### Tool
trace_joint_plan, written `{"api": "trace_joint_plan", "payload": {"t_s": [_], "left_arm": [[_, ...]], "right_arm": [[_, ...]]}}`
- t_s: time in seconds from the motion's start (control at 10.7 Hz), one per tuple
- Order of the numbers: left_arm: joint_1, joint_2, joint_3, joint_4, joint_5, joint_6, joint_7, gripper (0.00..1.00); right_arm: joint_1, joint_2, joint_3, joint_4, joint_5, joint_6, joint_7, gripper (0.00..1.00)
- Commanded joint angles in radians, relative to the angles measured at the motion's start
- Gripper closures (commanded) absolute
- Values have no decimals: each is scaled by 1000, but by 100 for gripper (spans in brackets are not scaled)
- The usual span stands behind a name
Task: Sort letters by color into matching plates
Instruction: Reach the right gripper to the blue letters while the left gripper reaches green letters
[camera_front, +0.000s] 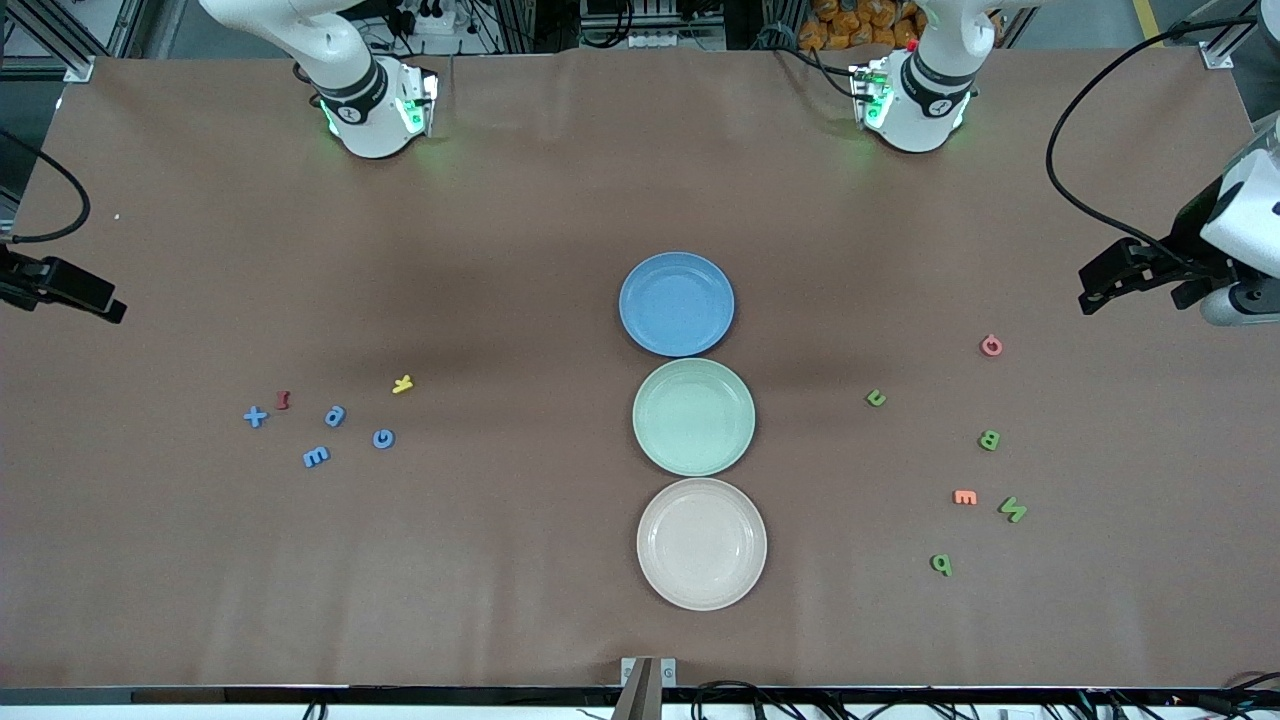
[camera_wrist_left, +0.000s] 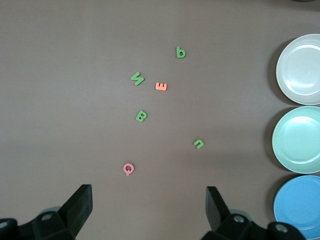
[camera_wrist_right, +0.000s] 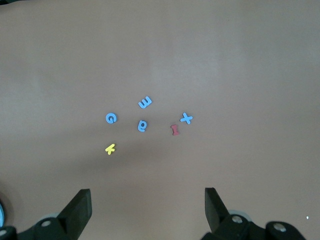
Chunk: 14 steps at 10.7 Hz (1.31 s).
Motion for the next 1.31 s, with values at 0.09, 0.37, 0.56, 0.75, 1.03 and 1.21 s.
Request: {"api": "trace_joint_plan", "payload": {"t_s": [0.09,0.37,0.56,0.75,1.03,1.21], "left_arm": [[19,-4,-15,-5,9,7,1,0],[24,16,-13,-6,6,7,18,0],[29,37,-13,-5,18,11,44,0],[29,77,-13,0,17,34,144,0],[42,135,-13,-9,8,86,145,0],[61,196,-15,-11,12,111,177,0]], "right_arm": [[-14,-3,9,-5,-8,6,-33,0],[-37,-3,34,-5,-9,6,-33,0],[-30,12,34,-8,-9,15,-31,0],[-31,14,34,-74,-5,102,-17,0],[-39,57,35,-182,36,251,-16,0],[-48,93,32,-211,86,288,4,0]]}}
